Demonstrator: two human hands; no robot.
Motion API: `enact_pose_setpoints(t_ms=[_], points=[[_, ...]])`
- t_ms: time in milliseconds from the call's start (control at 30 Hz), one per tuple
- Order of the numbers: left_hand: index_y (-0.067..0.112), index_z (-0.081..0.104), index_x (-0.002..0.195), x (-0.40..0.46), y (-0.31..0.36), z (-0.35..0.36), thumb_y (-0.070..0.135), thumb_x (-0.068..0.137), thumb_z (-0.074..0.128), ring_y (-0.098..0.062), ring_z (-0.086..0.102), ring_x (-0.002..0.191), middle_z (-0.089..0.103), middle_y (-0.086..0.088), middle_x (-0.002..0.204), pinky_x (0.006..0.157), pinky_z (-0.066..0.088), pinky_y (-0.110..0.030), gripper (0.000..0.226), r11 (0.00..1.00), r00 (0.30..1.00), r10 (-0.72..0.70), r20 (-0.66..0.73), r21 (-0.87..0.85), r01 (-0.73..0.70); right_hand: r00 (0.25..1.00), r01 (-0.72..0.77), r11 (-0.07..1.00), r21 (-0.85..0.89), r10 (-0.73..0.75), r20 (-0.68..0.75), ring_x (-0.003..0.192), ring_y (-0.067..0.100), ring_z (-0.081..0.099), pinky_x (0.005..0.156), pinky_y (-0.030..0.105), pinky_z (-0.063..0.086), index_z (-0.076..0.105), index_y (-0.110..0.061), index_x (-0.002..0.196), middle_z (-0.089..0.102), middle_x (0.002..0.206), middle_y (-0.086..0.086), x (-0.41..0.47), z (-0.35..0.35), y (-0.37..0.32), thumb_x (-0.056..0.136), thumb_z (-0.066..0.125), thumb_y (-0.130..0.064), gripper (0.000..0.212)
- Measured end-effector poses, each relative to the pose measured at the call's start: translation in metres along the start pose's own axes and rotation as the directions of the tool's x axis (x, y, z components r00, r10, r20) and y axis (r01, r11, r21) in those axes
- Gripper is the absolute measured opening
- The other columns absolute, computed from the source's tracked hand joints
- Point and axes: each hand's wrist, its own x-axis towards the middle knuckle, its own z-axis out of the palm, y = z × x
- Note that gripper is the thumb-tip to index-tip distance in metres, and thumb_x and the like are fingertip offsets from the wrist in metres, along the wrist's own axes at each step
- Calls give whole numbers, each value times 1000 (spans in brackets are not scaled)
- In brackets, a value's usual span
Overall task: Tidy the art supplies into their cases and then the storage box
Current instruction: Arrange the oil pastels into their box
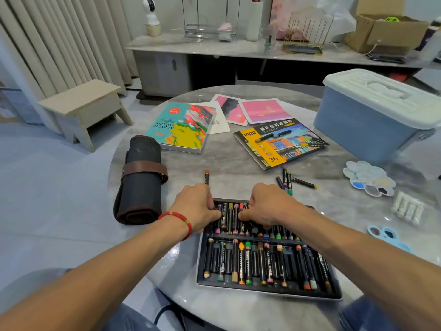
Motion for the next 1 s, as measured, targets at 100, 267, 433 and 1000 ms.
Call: enact_pose_setpoints(t_ms=[100,267,433,1000], points=[[22,60,74,1,2,0,32,84,76,-23,69,79,57,5,61,78,55,-31,21,998,1000,21,10,52,-21,1000,-9,996,-86,7,-24,78,26,69,77,35,57,51,-16,68,61,62,2,1,0,-3,84,75,-46,42],[23,65,84,4,0,-13,19,81,75,-14,69,75,70,2,74,72,57,-29,12,994,999,36,6,-99,-35,999,34,976,214,-32,-12,51,16,60,51,23,45,64,-11,74,67,58,3,3,-11,-9,88,75,-37,32],[12,62,113,-6,1,-25,-8,78,70,-20,67,74,71,-15,97,74,59,-36,42,788,988,6,153,-609,90,996,41,749,661,-85,35,54,23,64,36,23,35,55,-13,105,76,84,18,17,4,-24,87,78,-31,34],[23,53,128,-2,-6,0,36,83,78,-7,69,69,73,1,75,75,55,-26,53,995,995,83,56,-63,-79,908,-213,962,-171,130,-399,109,33,62,79,37,49,62,-15,120,66,120,11,39,-42,91,91,56,-10,30]])
